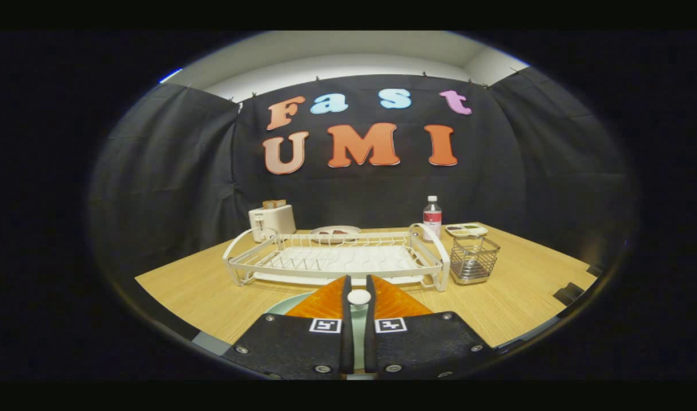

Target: Take the plate from the dish rack, then take the spoon from the basket and place it into the plate.

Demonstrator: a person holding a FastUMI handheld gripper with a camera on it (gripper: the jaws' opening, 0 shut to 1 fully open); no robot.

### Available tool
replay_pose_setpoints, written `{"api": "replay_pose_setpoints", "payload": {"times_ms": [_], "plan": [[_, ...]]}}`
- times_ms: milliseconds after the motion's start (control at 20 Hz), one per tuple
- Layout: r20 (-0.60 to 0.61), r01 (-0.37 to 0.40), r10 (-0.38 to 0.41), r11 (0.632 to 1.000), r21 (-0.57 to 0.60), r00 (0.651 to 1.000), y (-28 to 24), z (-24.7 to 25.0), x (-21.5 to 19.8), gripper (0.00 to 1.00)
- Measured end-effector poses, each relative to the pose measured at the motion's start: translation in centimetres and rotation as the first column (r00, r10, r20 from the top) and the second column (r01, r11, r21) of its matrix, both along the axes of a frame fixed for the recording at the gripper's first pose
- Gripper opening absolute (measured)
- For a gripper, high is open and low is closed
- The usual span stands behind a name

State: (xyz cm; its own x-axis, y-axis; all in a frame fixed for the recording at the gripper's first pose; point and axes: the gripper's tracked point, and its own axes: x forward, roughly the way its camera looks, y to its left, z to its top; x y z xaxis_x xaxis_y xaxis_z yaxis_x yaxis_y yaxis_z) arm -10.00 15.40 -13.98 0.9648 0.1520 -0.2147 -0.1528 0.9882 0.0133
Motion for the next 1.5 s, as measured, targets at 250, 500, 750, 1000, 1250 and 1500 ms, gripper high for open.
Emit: {"api": "replay_pose_setpoints", "payload": {"times_ms": [250, 500, 750, 1000, 1250, 1500], "plan": [[-0.02, -0.067, 0.065, 0.996, -0.067, 0.998, 1.1, -1.6, -0.6, 0.1], [-0.126, -0.054, 0.046, 0.997, -0.056, 0.991, 0.7, -4.7, -0.5, 0.15], [-0.134, -0.039, 0.034, 0.999, -0.037, 0.99, -0.1, -4.3, 0.1, 0.31], [-0.093, 0.008, -0.014, 0.998, -0.065, 0.996, -2.9, -2.5, 1.8, 0.89], [-0.079, 0.064, -0.069, 0.996, -0.067, 0.994, -6.2, -0.5, 3.2, 0.98], [-0.007, 0.128, -0.131, 0.978, -0.162, 0.991, -10.1, 2.4, 4.6, 0.98]]}}
